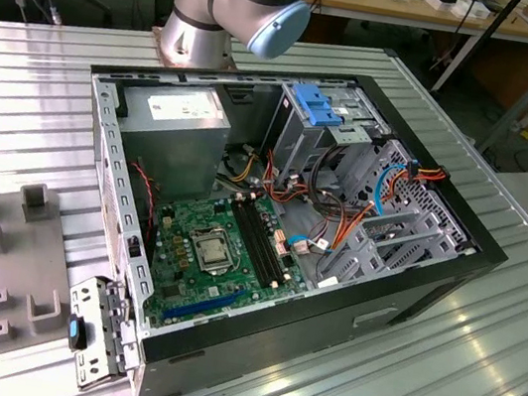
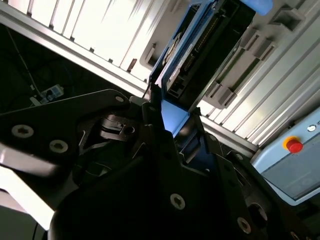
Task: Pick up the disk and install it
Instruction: 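Pick up the disk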
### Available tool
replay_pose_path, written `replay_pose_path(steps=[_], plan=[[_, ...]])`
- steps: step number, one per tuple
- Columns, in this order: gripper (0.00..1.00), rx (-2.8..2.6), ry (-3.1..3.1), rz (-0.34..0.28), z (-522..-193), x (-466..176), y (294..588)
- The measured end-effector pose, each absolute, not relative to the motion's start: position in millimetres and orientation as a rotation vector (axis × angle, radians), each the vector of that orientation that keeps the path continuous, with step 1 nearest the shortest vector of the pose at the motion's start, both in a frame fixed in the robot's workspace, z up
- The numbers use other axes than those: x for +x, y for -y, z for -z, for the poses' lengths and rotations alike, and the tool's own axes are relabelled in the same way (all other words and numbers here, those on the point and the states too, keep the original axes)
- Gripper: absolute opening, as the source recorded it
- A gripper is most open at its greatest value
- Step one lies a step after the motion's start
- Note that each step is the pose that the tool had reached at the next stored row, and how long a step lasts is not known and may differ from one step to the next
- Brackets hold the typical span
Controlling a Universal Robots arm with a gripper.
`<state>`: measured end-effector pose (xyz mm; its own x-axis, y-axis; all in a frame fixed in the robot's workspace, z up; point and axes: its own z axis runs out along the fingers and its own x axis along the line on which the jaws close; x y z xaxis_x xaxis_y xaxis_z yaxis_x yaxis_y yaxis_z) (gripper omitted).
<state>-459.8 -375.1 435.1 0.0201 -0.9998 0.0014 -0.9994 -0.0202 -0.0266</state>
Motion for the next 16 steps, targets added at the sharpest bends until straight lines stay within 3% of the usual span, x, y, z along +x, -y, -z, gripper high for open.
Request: replay_pose_path(steps=[16], plan=[[0.37,-2.231,-2.186,0.030,-469.9,-459.8,375.1]])
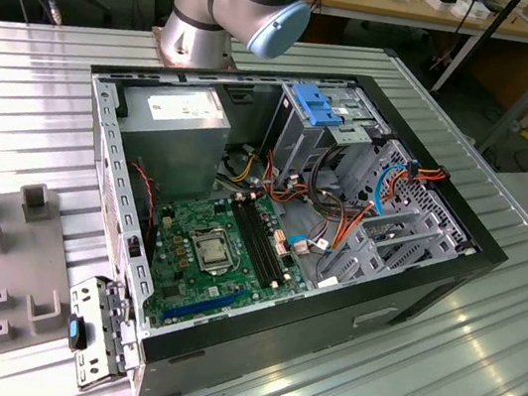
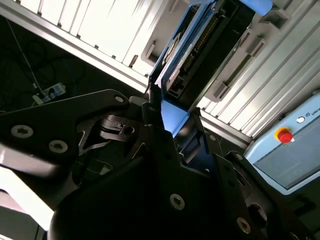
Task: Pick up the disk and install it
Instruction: 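Pick up the disk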
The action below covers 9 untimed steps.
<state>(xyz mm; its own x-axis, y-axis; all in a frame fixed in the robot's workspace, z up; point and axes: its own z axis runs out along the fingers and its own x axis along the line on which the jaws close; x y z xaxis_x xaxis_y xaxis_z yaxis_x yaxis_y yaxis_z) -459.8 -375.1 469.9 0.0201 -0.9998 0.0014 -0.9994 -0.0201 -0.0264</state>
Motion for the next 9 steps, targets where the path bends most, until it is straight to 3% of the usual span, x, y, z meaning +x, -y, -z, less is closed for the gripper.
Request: replay_pose_path(steps=[9], plan=[[0.37,-2.231,-2.186,0.031,-490.6,-459.7,375.1]])
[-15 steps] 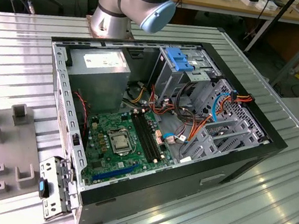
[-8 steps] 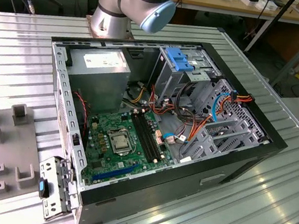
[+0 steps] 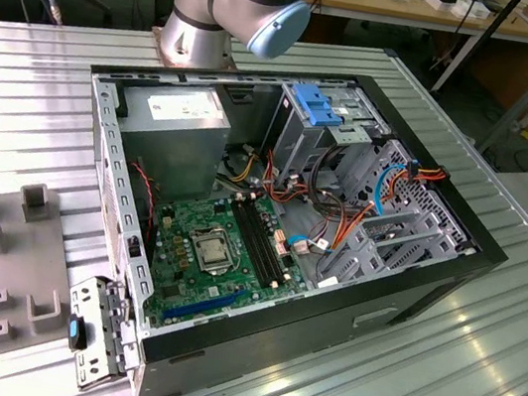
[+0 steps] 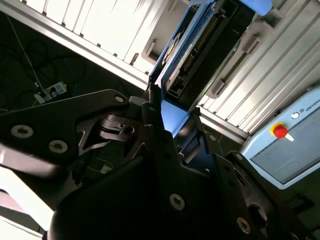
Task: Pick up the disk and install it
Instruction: 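Pick up the disk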
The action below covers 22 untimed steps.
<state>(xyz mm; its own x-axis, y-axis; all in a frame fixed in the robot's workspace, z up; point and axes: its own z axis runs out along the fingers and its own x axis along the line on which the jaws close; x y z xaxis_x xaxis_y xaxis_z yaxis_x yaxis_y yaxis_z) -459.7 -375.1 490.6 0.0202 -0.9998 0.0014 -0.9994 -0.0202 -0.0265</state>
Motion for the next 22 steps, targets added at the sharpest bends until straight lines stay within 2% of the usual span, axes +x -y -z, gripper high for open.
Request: replay_pose_path(steps=[12,22], plan=[[0.37,-2.231,-2.186,0.030,-524.6,-459.7,375.1],[0.37,-2.231,-2.186,0.031,-524.8,-453.7,375.1]])
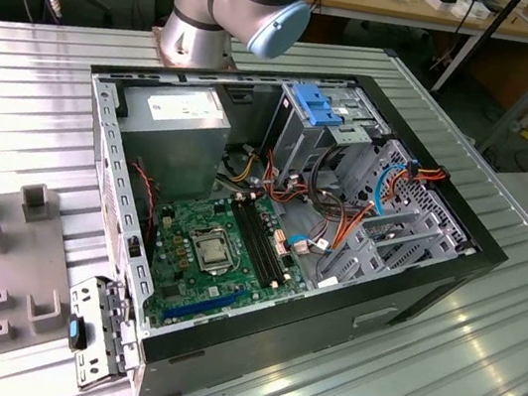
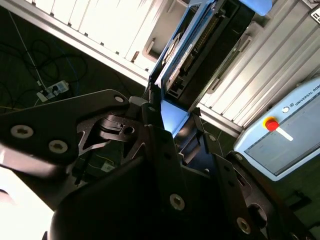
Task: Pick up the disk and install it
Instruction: 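Pick up the disk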
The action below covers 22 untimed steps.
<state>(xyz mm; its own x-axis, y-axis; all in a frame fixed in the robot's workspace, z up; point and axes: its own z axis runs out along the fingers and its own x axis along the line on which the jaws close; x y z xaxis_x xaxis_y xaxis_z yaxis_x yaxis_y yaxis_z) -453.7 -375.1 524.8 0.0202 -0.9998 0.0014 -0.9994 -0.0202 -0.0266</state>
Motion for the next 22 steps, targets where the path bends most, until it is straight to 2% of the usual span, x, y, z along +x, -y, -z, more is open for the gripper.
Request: replay_pose_path(steps=[22], plan=[[0.37,-2.229,-2.184,0.035,-523.0,-351.3,375.1]])
